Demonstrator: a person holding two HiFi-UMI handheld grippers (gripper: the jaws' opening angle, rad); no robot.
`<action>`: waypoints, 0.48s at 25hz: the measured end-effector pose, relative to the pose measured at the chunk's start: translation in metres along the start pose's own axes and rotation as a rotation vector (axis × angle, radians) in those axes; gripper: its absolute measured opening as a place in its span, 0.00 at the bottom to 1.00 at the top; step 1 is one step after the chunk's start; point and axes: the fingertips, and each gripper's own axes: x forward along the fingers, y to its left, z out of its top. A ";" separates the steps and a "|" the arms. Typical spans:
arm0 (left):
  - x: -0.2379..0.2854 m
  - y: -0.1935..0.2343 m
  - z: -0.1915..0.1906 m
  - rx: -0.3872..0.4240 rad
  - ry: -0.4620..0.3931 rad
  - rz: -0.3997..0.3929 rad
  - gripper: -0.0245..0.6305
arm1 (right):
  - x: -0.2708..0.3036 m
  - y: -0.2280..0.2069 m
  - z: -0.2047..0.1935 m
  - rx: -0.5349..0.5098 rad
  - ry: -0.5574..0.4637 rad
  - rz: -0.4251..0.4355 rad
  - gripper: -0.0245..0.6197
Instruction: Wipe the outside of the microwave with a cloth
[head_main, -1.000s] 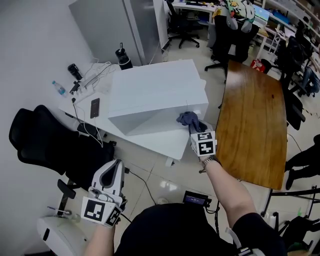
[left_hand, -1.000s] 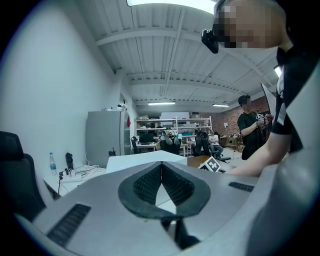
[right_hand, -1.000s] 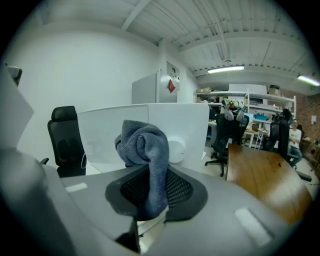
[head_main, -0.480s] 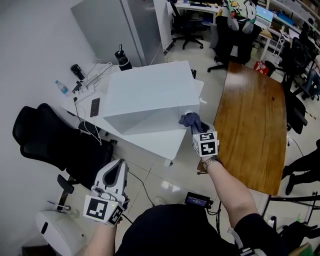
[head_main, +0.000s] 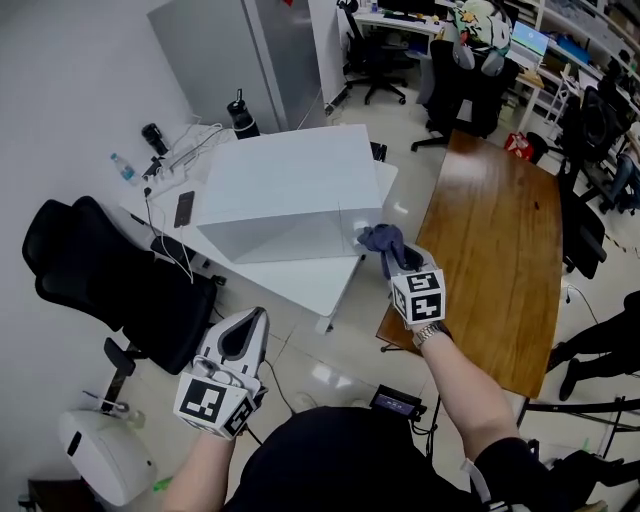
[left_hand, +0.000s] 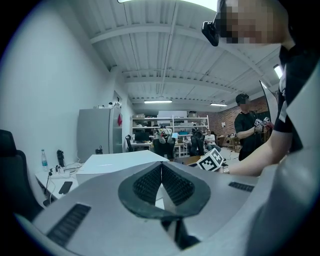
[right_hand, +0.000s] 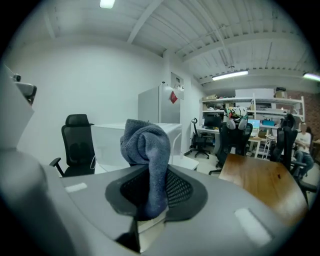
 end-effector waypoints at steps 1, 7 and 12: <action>0.003 -0.006 -0.001 0.000 0.003 -0.016 0.05 | -0.008 0.004 0.007 -0.003 -0.019 0.026 0.15; 0.024 -0.044 -0.011 0.004 0.026 -0.165 0.18 | -0.066 0.060 0.056 -0.061 -0.153 0.302 0.15; 0.032 -0.063 -0.007 -0.001 0.007 -0.268 0.34 | -0.123 0.124 0.094 -0.113 -0.251 0.617 0.15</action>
